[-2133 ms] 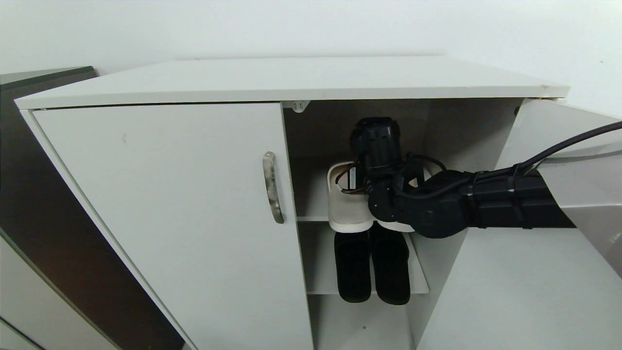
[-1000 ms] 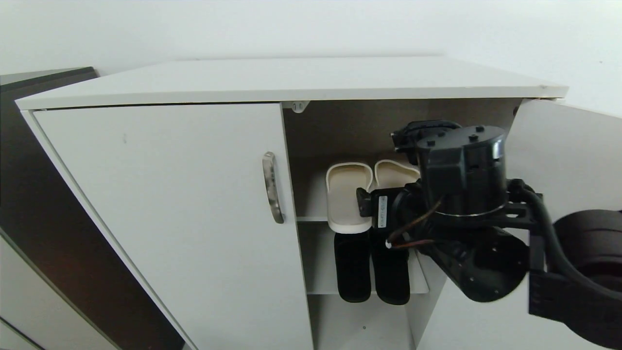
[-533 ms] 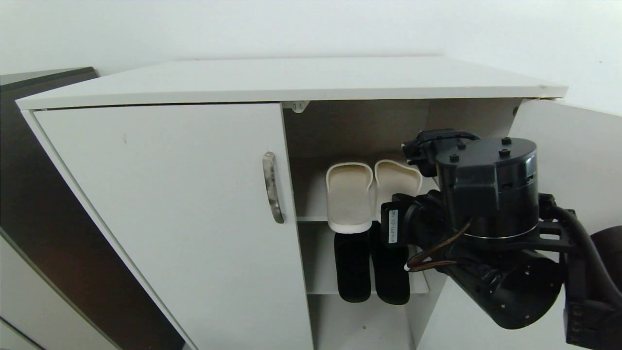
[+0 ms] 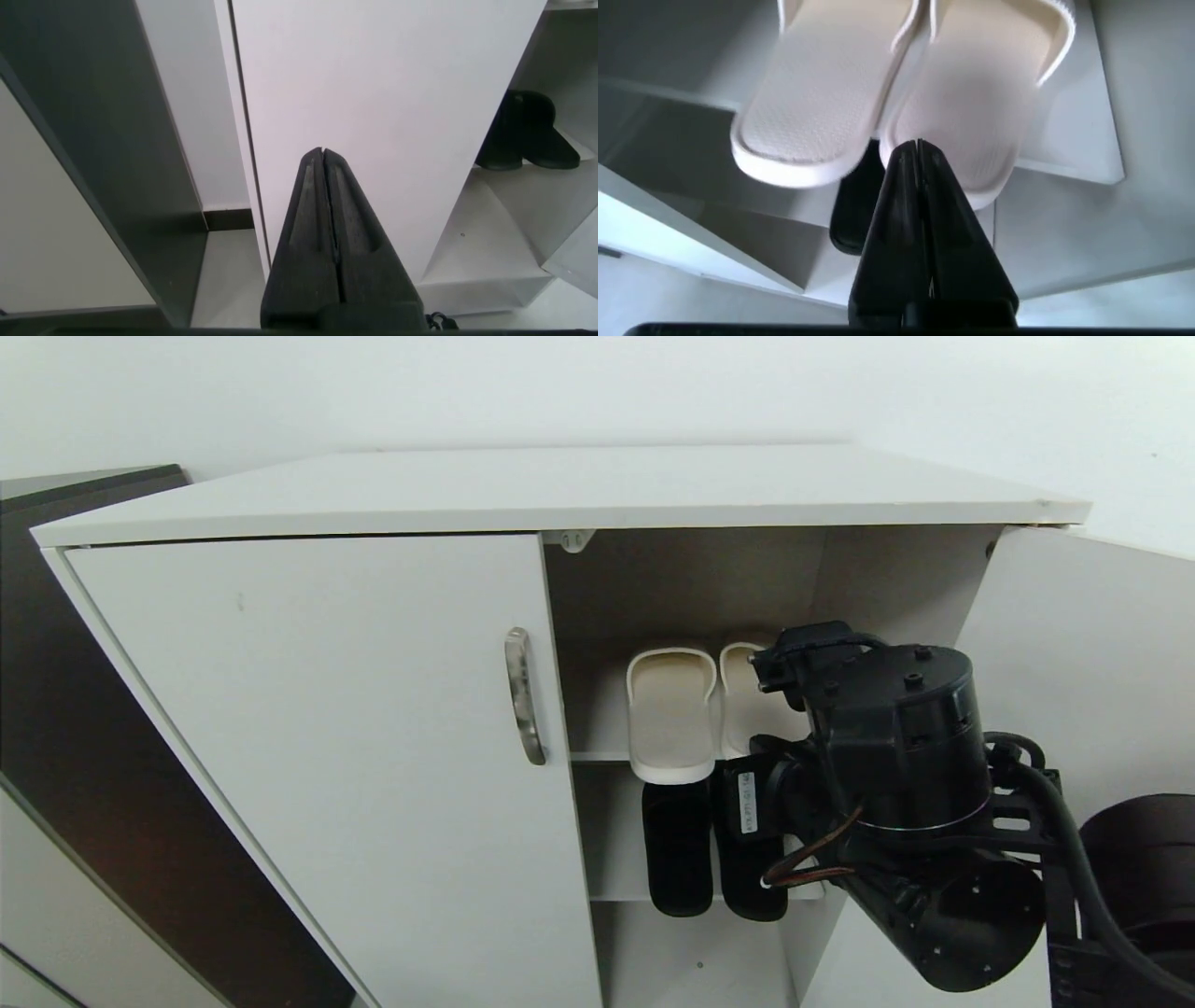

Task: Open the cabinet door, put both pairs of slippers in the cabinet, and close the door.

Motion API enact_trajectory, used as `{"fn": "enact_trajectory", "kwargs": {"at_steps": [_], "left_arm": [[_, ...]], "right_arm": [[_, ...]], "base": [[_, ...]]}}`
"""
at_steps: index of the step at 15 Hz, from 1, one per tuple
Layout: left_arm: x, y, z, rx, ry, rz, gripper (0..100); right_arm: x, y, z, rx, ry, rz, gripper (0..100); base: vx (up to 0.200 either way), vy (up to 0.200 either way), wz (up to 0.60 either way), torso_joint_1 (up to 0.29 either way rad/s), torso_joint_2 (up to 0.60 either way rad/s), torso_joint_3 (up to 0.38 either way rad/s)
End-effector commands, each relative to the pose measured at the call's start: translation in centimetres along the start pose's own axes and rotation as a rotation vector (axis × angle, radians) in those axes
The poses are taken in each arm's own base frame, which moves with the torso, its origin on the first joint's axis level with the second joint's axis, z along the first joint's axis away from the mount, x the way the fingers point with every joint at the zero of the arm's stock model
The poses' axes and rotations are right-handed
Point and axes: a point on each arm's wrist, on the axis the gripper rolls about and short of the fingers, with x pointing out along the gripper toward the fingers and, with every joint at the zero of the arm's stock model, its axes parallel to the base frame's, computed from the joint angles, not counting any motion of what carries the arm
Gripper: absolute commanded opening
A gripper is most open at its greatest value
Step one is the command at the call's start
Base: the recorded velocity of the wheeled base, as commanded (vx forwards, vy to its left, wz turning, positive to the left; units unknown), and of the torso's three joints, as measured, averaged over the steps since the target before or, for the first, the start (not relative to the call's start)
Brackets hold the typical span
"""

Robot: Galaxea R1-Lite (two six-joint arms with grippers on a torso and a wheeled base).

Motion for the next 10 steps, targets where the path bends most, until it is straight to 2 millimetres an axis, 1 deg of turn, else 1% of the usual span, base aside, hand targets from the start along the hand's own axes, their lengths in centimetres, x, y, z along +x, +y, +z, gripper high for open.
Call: {"fn": "enact_trajectory", "kwargs": {"at_steps": [1,10], "left_arm": [[0.01,0.00,0.00,0.000,0.001,-0.001,0],[0.01,0.00,0.00,-0.001,0.001,-0.001,0]], "right_arm": [[0.26,0.19,-0.40,-0.010,0.010,-0.002,0],[0.40,0.21,-0.97,-0.034,0.024,-0.005,0]], "base": [[-0.200,0.000,0.00,-0.002,0.01,-0.002],[-0.200,0.000,0.00,0.002,0.00,0.001]]}}
